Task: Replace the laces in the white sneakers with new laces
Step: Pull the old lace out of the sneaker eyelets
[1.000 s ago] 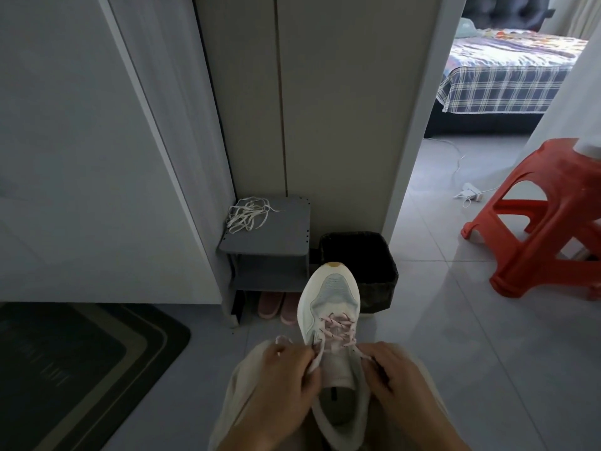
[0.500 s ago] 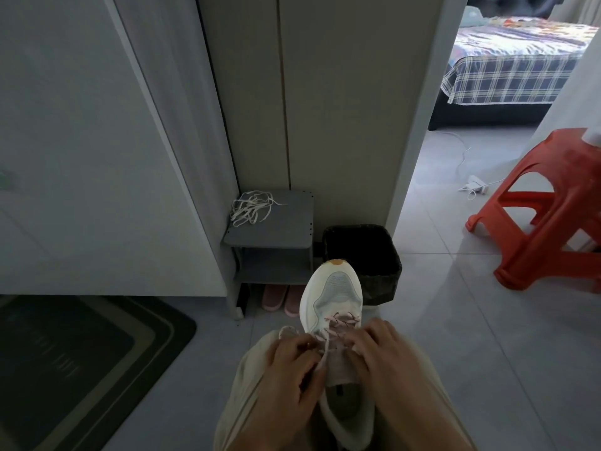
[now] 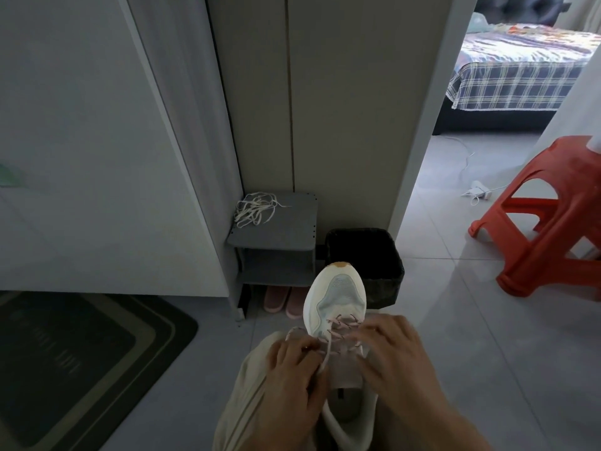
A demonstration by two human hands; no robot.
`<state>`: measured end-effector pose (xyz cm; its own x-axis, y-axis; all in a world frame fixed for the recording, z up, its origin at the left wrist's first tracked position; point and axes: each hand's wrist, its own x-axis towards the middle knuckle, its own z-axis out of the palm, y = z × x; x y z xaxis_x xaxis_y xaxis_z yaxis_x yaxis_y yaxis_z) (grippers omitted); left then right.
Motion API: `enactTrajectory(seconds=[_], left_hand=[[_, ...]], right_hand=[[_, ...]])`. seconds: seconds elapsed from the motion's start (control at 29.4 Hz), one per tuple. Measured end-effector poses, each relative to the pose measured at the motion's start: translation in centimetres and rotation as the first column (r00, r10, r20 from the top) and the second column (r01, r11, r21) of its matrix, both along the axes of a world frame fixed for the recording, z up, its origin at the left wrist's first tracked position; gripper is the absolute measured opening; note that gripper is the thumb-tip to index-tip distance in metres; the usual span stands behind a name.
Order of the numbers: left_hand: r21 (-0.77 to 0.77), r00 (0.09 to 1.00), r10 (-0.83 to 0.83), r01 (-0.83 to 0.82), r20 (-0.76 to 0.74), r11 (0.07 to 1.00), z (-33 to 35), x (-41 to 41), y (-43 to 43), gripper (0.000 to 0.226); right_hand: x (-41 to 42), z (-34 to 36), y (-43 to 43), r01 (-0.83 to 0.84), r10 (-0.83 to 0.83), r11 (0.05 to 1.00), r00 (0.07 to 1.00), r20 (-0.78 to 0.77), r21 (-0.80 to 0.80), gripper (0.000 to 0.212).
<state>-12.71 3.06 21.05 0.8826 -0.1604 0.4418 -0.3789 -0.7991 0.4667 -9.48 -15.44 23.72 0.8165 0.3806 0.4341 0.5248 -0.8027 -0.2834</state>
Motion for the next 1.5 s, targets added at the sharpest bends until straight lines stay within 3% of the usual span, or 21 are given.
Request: enactTrajectory(seconds=[0.07, 0.2, 0.24, 0.31, 0.37, 0.44, 0.51, 0.54, 0.65, 0.75, 0.95, 1.02, 1.09, 1.16, 1.19, 1.26, 1.33, 1.4, 1.43, 1.46, 1.5], left_hand=[[-0.005, 1.000, 0.007, -0.007, 0.023, 1.000, 0.1, 0.0, -0.1, 0.016], [0.014, 0.999, 0.052, -0.052, 0.016, 0.999, 0.1, 0.0, 0.0, 0.021], [0.000, 0.998, 0.065, -0.065, 0.000, 0.998, 0.0, -0.1, 0.1, 0.021], [-0.043, 0.995, 0.093, -0.094, -0.020, 0.995, -0.3, 0.0, 0.2, 0.020], [-0.036, 0.996, 0.092, -0.092, -0.007, 0.995, -0.5, 0.1, 0.1, 0.017], [-0.025, 0.997, 0.069, -0.068, 0.030, 0.997, -0.4, 0.2, 0.0, 0.014], [-0.034, 0.996, 0.045, -0.043, 0.080, 0.999, 0.0, 0.4, -0.1, 0.013], [-0.029, 0.994, 0.028, -0.025, 0.107, 0.999, 0.1, 0.6, -0.1, 0.013], [-0.014, 0.992, 0.009, -0.007, 0.125, 1.000, -0.2, 0.8, -0.2, 0.013], [-0.017, 0.994, 0.015, -0.013, 0.104, 1.000, -0.8, 0.9, 0.0, 0.014], [-0.022, 0.995, 0.021, -0.019, 0.097, 1.000, -0.3, 0.6, 0.1, 0.017], [-0.050, 0.997, 0.038, -0.034, 0.069, 0.998, -0.4, 0.5, 0.1, 0.019], [-0.065, 0.997, 0.053, -0.049, 0.056, 0.997, -0.6, 0.3, 0.0, 0.019], [-0.101, 0.995, 0.072, -0.065, 0.064, 0.993, -0.8, 0.3, -0.2, 0.017], [-0.118, 0.995, 0.082, -0.074, 0.065, 0.990, -0.8, 0.3, -0.3, 0.016], [-0.126, 0.994, 0.081, -0.072, 0.074, 0.989, -0.8, 0.2, -0.4, 0.015], [-0.128, 0.993, 0.076, -0.064, 0.092, 0.990, -0.9, 0.2, -0.3, 0.015], [-0.123, 0.994, 0.050, -0.037, 0.100, 0.992, -0.9, 0.2, -0.2, 0.015], [-0.102, 0.994, 0.035, -0.025, 0.100, 0.994, -0.9, 0.2, -0.1, 0.016], [-0.071, 0.995, 0.027, -0.020, 0.097, 0.997, -0.9, 0.3, -0.1, 0.017], [-0.038, 0.996, 0.023, -0.020, 0.089, 0.999, -0.9, 0.3, 0.0, 0.019]], right_hand=[[0.2, 0.2, 0.5, -0.021, 0.028, 0.985, 0.999, 0.039, -0.171, 0.035], [0.9, 0.2, 0.1, -0.050, 0.047, 0.963, 0.999, -0.019, -0.266, 0.035], [1.1, 0.6, -0.6, -0.016, 0.003, 0.977, 0.998, -0.061, -0.213, 0.030], [1.7, 1.7, -2.6, 0.153, -0.124, 0.981, 0.965, -0.229, 0.115, 0.012], [1.8, 1.4, -4.6, 0.268, -0.184, 0.903, 0.948, -0.261, 0.337, 0.020], [1.2, 0.2, -5.0, 0.318, -0.201, 0.868, 0.927, -0.316, 0.381, 0.035], [0.5, -0.2, -3.6, 0.257, -0.120, 0.885, 0.931, -0.344, 0.389, 0.025], [0.3, -0.1, -2.7, 0.189, -0.093, 0.914, 0.959, -0.268, 0.359, 0.012], [0.4, 0.5, -0.2, 0.001, 0.000, 0.999, 1.000, -0.005, 0.048, 0.026], [0.9, 0.7, 1.2, -0.045, 0.043, 0.979, 0.999, -0.015, -0.198, 0.029], [1.1, 1.0, 1.8, -0.023, 0.020, 0.958, 1.000, -0.012, -0.287, 0.042], [1.4, 2.0, 1.6, 0.050, -0.056, 0.980, 0.998, -0.024, -0.191, 0.037], [1.7, 2.8, -0.1, 0.180, -0.156, 0.974, 0.973, -0.169, 0.139, 0.035], [2.1, 2.5, -2.2, 0.322, -0.211, 0.836, 0.936, -0.281, 0.445, 0.025], [2.0, 2.0, -3.0, 0.414, -0.253, 0.754, 0.899, -0.357, 0.509, 0.020], [1.8, 0.6, -3.3, 0.564, -0.269, 0.662, 0.794, -0.546, 0.494, 0.015], [1.1, -0.6, -2.5, 0.576, -0.256, 0.703, 0.752, -0.607, 0.417, 0.002], [0.6, -1.0, -1.7, 0.474, -0.318, 0.813, 0.848, -0.424, 0.338, 0.018], [0.5, -0.4, -1.2, 0.374, -0.305, 0.878, 0.918, -0.254, 0.298, 0.020], [0.3, 0.1, -0.6, 0.257, -0.240, 0.946, 0.965, -0.109, 0.197, 0.019], [0.1, 1.2, 0.2, 0.154, -0.151, 0.987, 0.986, -0.076, 0.037, 0.022]])
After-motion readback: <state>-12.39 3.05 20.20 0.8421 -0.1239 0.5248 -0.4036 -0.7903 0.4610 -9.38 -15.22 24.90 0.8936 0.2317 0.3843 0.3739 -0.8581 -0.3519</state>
